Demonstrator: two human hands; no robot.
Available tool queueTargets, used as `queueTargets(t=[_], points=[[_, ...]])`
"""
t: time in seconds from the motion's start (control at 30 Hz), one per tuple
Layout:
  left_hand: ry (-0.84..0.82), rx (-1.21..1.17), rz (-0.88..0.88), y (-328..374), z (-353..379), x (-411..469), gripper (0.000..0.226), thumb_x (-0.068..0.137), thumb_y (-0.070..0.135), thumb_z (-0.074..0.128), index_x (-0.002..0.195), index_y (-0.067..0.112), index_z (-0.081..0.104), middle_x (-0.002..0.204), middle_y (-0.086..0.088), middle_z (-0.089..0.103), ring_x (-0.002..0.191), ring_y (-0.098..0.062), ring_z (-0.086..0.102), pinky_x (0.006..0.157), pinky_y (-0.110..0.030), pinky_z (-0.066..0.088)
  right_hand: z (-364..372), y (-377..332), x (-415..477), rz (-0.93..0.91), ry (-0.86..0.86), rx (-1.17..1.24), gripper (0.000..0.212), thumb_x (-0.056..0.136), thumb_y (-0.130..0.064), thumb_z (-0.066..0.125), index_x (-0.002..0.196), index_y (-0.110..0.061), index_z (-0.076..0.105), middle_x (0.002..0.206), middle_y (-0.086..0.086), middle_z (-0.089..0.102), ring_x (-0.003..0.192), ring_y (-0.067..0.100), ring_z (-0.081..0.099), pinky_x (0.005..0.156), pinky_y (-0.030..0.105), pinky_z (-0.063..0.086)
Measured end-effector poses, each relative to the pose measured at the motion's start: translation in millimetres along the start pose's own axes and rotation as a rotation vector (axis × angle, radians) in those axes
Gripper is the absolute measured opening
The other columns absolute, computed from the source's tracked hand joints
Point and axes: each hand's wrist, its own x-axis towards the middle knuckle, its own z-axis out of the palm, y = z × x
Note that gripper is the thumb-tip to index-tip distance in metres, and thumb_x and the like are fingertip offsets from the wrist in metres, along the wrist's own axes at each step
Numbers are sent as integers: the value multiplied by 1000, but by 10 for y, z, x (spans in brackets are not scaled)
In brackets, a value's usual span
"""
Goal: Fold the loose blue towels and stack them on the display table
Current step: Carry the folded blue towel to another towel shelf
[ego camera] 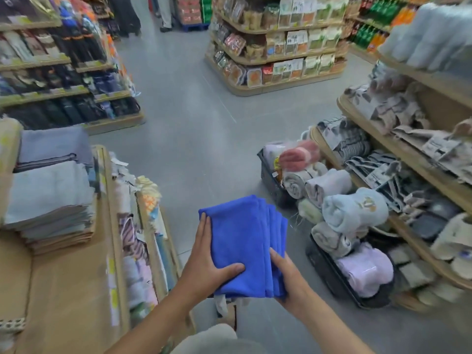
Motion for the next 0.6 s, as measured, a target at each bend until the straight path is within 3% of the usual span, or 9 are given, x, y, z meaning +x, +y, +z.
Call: queueTargets(t=[0.23,0.37,0.6], points=[[67,-58,-41,-94,-288,1296,132,58,65,80,154,54,-9,159,41,-6,143,22,2,115,-24,20,39,-783,1335,52,-28,-78,50,83,-54,80,129,-42,63,140,2,64,128,28,63,103,50,53],[114,-71,-46,-84,-625,2129,134,59,67,81,157,48,-8,162,36,-6,147,16,2,116,-25,18,180,-1323,2187,64,-65,-107,67,85,-52,79,143,-34,51,142,3,63,128,30,62,105,55,50],[180,-32,-41,-76,-1094,3465,132,59,70,82,153,56,-10,158,42,-7,141,25,2,108,-19,21,482,-2142,3394,37,-123,-133,71,84,-51,78,145,-27,51,140,6,64,128,31,62,110,56,46]])
